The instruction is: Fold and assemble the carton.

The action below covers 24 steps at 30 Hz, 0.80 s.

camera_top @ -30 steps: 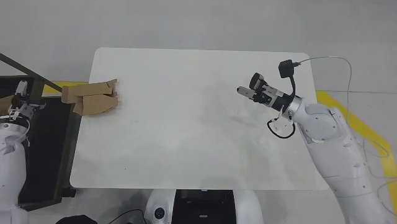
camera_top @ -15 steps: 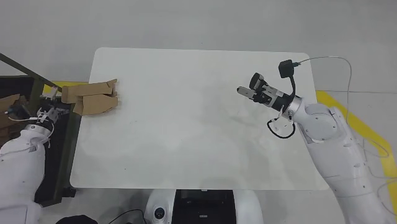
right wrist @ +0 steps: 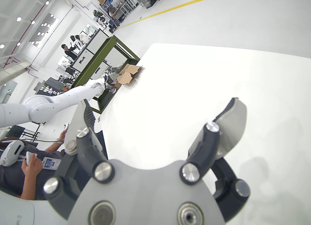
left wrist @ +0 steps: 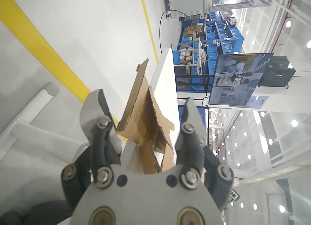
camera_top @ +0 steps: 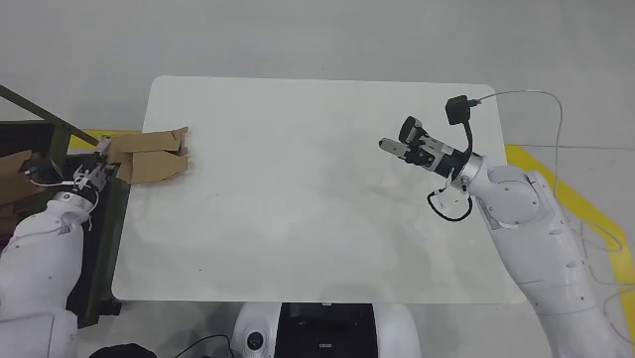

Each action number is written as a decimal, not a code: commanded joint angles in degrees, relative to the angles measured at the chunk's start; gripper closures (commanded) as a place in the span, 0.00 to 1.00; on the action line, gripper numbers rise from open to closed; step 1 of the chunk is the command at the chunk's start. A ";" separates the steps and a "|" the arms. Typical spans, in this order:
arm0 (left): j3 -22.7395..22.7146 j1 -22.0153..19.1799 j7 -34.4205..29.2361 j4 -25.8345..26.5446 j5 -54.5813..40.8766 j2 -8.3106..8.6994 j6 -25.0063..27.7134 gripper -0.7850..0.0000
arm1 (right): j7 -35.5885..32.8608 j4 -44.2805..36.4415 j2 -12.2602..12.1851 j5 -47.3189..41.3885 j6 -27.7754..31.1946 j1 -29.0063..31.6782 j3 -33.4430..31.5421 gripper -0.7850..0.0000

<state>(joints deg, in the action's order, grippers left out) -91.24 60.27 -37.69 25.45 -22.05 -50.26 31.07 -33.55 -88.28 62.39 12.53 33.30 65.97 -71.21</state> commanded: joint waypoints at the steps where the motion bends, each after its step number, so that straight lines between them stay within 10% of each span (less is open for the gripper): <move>1: 0.25 -0.83 -0.21 -0.77 0.10 -0.16 -1.36 1.00 | 0.00 0.00 0.00 0.00 0.00 0.00 0.00 0.00; 14: -3.16 -3.47 -8.20 -0.53 -5.23 0.68 -0.01 1.00 | 0.00 0.00 0.00 0.00 0.00 0.00 0.00 0.00; 24: -5.56 -4.32 -10.78 9.69 -5.85 1.87 1.25 1.00 | 0.00 0.00 0.00 0.00 0.00 0.00 0.00 0.00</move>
<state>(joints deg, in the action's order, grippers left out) -96.89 56.14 -48.30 33.54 -27.94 -48.37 32.51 -33.55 -88.28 62.39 12.53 33.30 65.97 -71.21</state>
